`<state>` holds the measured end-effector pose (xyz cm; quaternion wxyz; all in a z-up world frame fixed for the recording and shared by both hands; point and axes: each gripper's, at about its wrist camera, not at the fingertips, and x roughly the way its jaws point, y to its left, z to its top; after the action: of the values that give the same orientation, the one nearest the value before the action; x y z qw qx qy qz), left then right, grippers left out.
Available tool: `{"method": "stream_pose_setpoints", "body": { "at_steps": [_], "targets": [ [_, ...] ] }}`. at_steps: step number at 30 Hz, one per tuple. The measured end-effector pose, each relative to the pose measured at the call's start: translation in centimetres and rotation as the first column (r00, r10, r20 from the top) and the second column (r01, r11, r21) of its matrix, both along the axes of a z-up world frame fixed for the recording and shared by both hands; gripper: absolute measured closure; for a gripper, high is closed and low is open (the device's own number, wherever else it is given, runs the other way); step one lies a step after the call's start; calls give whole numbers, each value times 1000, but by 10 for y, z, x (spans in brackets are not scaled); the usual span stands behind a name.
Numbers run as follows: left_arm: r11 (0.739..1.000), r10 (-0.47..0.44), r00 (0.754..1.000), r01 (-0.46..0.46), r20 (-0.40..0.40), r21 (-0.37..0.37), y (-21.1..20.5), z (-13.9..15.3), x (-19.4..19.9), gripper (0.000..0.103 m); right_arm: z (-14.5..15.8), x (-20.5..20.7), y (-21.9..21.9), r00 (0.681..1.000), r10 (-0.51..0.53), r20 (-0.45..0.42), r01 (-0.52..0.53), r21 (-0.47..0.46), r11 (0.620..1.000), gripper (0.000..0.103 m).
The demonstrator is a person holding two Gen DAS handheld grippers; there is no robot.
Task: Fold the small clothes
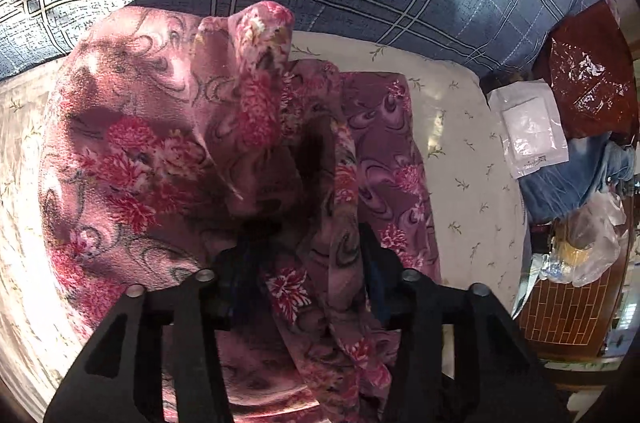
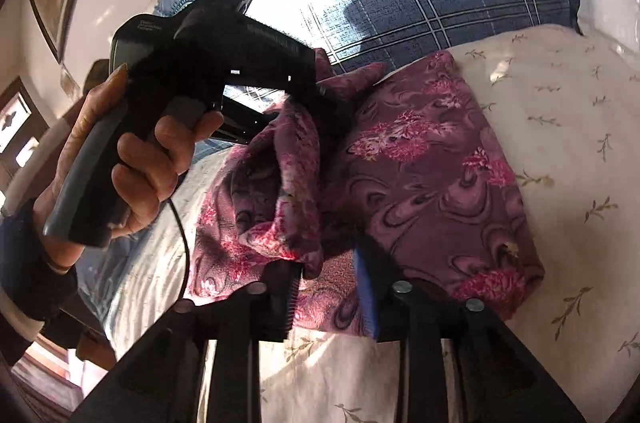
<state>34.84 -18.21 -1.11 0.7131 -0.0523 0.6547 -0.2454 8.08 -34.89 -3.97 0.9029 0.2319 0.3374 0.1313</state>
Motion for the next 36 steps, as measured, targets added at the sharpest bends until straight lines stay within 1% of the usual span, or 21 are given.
{"method": "stream_pose_setpoints", "body": {
  "at_steps": [1, 3, 7, 8, 9, 10, 12, 14, 16, 18, 20, 22, 23, 25, 27, 28, 29, 31, 33, 34, 36],
  "targets": [
    [1000, -4, 1000, 4, -3, 14, -2, 3, 0, 43, 2, -1, -3, 1000, 7, 18, -7, 8, 1000, 59],
    [998, -22, 1000, 21, 3, 65, -10, 4, -3, 42, 5, -2, -3, 999, 22, 48, -23, 12, 1000, 50],
    [986, -44, 997, 33, 63, 165, -20, 3, -12, 43, 5, 11, 1, 995, 56, 79, -59, 36, 998, 50],
    [984, -47, 996, 32, 81, 175, -21, 4, -15, 46, 4, 14, 2, 995, 62, 84, -66, 36, 997, 54],
    [982, -57, 993, 37, 103, 183, -22, 6, -18, 72, 3, 18, 2, 995, 62, 84, -65, 32, 997, 73],
    [980, -70, 991, 46, 116, 192, -23, 7, -20, 94, 4, 20, 2, 995, 67, 79, -70, 41, 997, 94],
    [981, -53, 989, 26, 138, 190, -21, 14, -22, 94, 6, 19, -7, 994, 49, 95, -57, 82, 995, 94],
    [986, -51, 987, 26, 154, 162, -23, 23, -26, 94, 13, 12, -21, 992, 23, 126, -42, 144, 989, 94],
    [993, -64, 985, 46, 163, 112, -26, 34, -31, 96, 18, 1, -37, 989, -9, 146, -19, 184, 983, 94],
    [996, -85, 985, 80, 151, 34, -37, 41, -37, 97, 22, -9, -51, 986, -48, 158, 15, 202, 979, 94],
    [994, -108, 980, 110, 165, -2, -52, 41, -42, 97, 17, -19, -62, 987, -87, 137, 57, 210, 976, 94],
    [992, -123, 978, 125, 167, 1, -61, 32, -43, 97, 1, -16, -69, 992, -109, 69, 93, 203, 975, 94],
    [993, -120, 982, 121, 146, 6, -62, 26, -42, 97, -9, -14, -70, 994, -111, 25, 103, 204, 974, 93],
    [995, -85, 991, 90, 105, -46, -44, 24, -39, 97, -23, -10, -73, 995, -90, -45, 99, 243, 965, 92],
    [992, -34, 993, 47, 116, -115, -26, 32, -34, 96, -15, -13, -78, 994, -95, -48, 104, 248, 963, 89],
    [989, -3, 992, 22, 127, -148, -5, 39, -32, 91, -7, -16, -82, 993, -107, -41, 113, 232, 966, 82],
    [984, 40, 989, -14, 141, -180, 16, 46, -32, 86, 1, -18, -88, 990, -137, -25, 139, 211, 967, 78],
    [977, 146, 971, -110, 190, -185, 61, 53, -26, 55, 20, -17, -101, 982, -185, 30, 175, 211, 962, 60],
    [969, 230, 943, -199, 238, -147, 103, 52, -20, 50, 33, 4, -109, 982, -187, 27, 178, 212, 961, 54],
    [964, 255, 939, -229, 230, -137, 119, 47, -17, 50, 38, 24, -112, 988, -152, 18, 144, 225, 964, 52],
    [945, 310, 937, -284, 162, -163, 144, 33, -10, 50, 40, 63, -111, 996, -94, -6, 92, 253, 963, 51]
  ]
}}
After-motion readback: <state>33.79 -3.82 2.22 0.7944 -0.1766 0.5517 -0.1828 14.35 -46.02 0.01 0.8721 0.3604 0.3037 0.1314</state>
